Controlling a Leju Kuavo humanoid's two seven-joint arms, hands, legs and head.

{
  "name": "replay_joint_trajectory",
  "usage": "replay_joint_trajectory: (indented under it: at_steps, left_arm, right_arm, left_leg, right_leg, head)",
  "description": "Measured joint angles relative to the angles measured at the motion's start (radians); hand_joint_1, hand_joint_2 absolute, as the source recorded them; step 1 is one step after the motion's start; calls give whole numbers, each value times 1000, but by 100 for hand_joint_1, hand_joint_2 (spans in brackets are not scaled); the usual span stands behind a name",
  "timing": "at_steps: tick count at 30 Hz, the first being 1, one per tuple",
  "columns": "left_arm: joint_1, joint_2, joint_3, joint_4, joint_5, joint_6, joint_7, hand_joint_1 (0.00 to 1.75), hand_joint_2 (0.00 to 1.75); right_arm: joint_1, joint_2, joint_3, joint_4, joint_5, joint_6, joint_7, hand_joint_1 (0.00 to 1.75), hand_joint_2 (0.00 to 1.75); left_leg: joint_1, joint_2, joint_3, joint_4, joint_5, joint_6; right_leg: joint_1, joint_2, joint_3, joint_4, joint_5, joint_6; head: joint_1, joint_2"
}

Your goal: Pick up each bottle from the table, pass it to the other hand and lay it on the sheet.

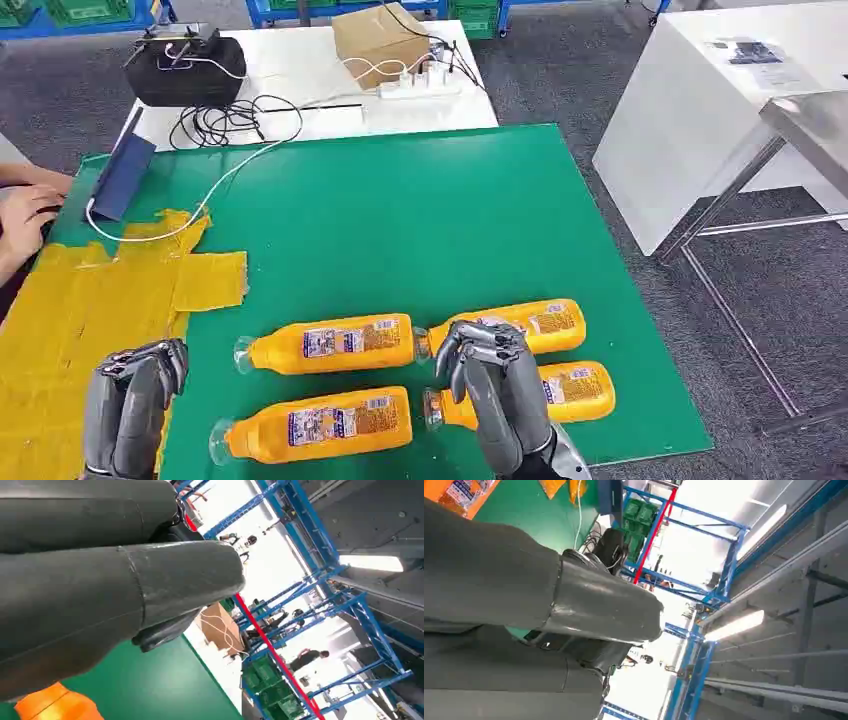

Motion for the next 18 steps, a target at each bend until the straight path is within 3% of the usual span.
replay_joint_trajectory:
  at_steps: [2, 3, 4, 6, 8, 12, 16, 18]
  left_arm:
    - [0, 0, 0, 0, 0, 0, 0, 175, 0]
    - [0, 0, 0, 0, 3, -2, 0, 0, 0]
    - [-1, -4, 0, 1, 49, -37, 8, 0, 0]
    - [-14, -59, 3, 36, 260, -120, 4, 0, 0]
    - [-32, -110, -14, 96, 407, -103, -18, 0, 0]
    - [-40, -135, -54, 149, 490, -51, -9, 0, 0]
    - [-40, -149, -67, 174, 499, -64, 37, 0, 0]
    - [-36, -154, -67, 194, 502, -72, 37, 0, 0]
  right_arm:
    - [0, 0, 0, 0, 0, 0, 0, 175, 0]
    - [0, 0, 0, 0, -5, 0, 0, 12, 0]
    - [2, 1, -5, 1, -54, 12, -7, 0, 0]
    - [27, 16, -55, 26, -268, 69, -67, 0, 0]
    - [52, 40, -131, 61, -405, 110, -124, 0, 0]
    - [89, 98, -259, 90, -297, 142, -120, 0, 0]
    - [111, 109, -278, 117, -226, 119, -3, 0, 0]
    - [127, 112, -278, 135, -200, 82, -5, 0, 0]
  left_leg:
    - [0, 0, 0, 0, 0, 0]
    - [0, 0, 0, 0, 0, 0]
    - [0, 0, 0, 0, 0, 0]
    - [-1, -1, 1, 0, -1, 0]
    - [-1, -3, 0, 0, -1, 0]
    - [-3, 0, -2, 0, 0, 1]
    - [-2, 0, -2, 0, -1, 1]
    - [-3, 0, -4, 0, -1, 1]
  right_leg:
    - [0, 0, 0, 0, 0, 0]
    - [0, 0, -1, 0, 0, 0]
    - [0, 0, -3, 0, 0, 0]
    - [-1, -2, -9, -1, -1, 1]
    - [-1, -2, -1, -1, -2, 3]
    - [-3, -1, -3, -1, 2, 4]
    - [-3, -1, -4, -1, 2, 4]
    - [-3, -1, -5, -1, 1, 4]
  head:
    - [0, 0]
    - [0, 0]
    - [0, 0]
    - [0, 0]
    - [1, 0]
    - [0, 0]
    - [0, 0]
    - [0, 0]
